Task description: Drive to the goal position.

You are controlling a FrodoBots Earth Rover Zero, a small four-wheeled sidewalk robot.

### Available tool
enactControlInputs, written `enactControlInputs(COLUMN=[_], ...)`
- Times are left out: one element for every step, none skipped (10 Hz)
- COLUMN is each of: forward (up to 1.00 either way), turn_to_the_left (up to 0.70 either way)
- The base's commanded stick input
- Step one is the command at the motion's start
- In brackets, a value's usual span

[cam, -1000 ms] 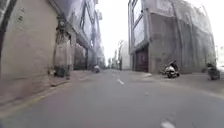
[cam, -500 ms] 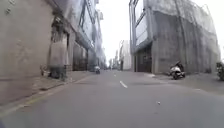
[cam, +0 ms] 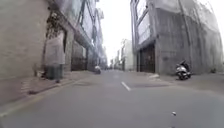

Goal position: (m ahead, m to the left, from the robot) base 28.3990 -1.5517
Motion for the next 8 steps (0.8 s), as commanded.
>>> enactControlInputs(forward=[1.00,1.00,1.00,1.00,1.00,1.00,1.00,1.00], turn_to_the_left=[0.00,0.00,0.00,0.00,0.00,0.00,0.00,0.00])
